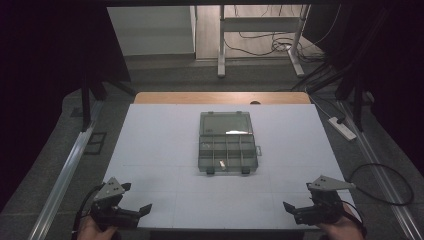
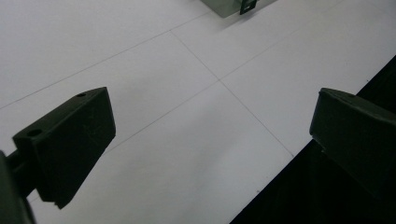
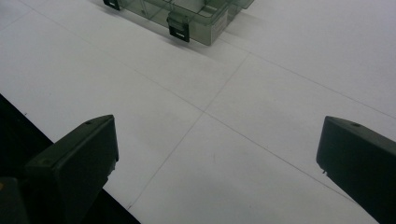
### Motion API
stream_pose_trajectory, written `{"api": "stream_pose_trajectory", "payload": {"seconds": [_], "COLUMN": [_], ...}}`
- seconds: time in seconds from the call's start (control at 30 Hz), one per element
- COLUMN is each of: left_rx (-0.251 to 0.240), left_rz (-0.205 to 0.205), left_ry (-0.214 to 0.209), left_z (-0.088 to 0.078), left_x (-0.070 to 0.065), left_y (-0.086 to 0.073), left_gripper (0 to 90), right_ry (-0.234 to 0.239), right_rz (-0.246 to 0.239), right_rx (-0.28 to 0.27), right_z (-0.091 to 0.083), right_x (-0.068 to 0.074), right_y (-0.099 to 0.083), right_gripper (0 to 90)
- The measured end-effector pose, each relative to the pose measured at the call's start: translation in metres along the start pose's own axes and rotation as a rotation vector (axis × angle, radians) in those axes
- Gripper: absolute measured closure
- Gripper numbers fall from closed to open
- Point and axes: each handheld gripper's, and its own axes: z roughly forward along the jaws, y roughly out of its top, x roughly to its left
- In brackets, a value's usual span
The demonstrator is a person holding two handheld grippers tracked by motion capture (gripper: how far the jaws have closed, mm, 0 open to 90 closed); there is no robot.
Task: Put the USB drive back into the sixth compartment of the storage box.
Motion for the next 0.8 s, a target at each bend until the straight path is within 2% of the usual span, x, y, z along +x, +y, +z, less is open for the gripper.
{"api": "stream_pose_trajectory", "payload": {"seconds": [0.8], "left_rx": [0.002], "left_rz": [0.000], "left_ry": [0.003], "left_z": [0.000], "left_x": [0.000], "left_y": [0.000], "left_gripper": [0.0], "right_ry": [-0.042], "right_rz": [0.030], "right_rx": [0.028], "right_z": [-0.013], "right_x": [-0.004], "right_y": [-0.009], "right_gripper": [0.0]}}
